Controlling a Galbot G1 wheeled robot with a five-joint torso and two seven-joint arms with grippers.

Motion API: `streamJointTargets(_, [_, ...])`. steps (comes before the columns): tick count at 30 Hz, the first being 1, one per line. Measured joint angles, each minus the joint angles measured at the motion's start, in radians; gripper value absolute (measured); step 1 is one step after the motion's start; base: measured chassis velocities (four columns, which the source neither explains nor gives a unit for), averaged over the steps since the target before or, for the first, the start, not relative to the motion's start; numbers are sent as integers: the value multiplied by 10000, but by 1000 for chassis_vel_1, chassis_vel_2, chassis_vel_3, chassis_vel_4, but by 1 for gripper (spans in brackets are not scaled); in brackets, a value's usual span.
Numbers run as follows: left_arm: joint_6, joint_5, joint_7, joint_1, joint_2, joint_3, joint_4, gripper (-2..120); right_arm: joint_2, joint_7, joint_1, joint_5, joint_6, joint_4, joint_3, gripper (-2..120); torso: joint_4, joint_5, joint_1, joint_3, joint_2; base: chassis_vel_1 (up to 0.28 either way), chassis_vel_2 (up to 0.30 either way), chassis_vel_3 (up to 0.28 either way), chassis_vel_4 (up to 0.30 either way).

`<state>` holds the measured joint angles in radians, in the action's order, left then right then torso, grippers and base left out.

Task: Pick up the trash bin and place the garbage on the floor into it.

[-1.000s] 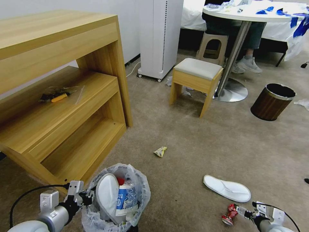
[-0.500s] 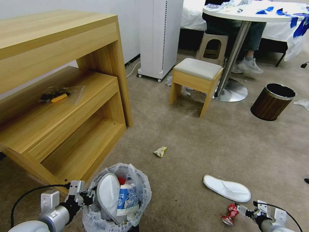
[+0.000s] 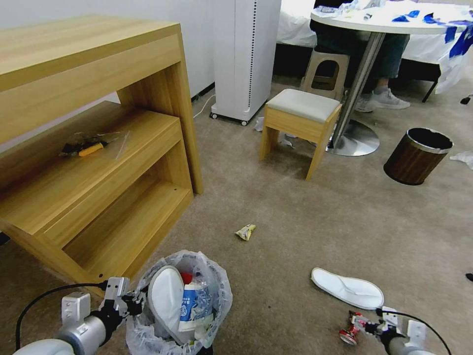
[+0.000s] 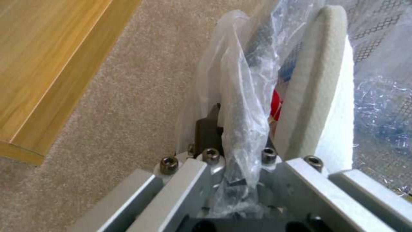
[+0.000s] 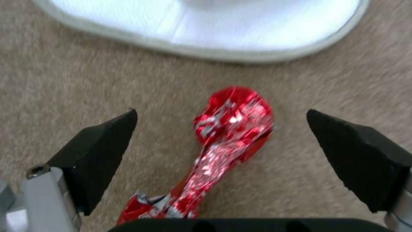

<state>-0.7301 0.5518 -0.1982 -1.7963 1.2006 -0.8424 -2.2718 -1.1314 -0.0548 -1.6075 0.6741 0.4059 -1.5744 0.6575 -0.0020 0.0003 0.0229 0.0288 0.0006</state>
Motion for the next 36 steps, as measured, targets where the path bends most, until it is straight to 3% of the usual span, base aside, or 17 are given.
streamJointTargets(8, [-20,52,1,-52,-44,-78,-78,0,-404,1,214,-22,76,354,-285,99,0,0,0,0,0,0,0,0,0])
streamJointTargets(12, [-32,74,11,-66,-66,-105,-85,0,-418,12,224,-14,27,499,-287,92,0,-2,0,0,0,0,0,0,0])
streamJointTargets(28, [-42,79,65,-46,-66,-42,-97,0,-528,145,226,67,-326,673,-249,30,0,1,0,0,0,0,0,0,0])
streamJointTargets(36, [-45,80,59,-35,-50,-38,-110,0,-515,120,117,-48,-454,261,-85,11,0,-1,0,0,0,0,0,0,0])
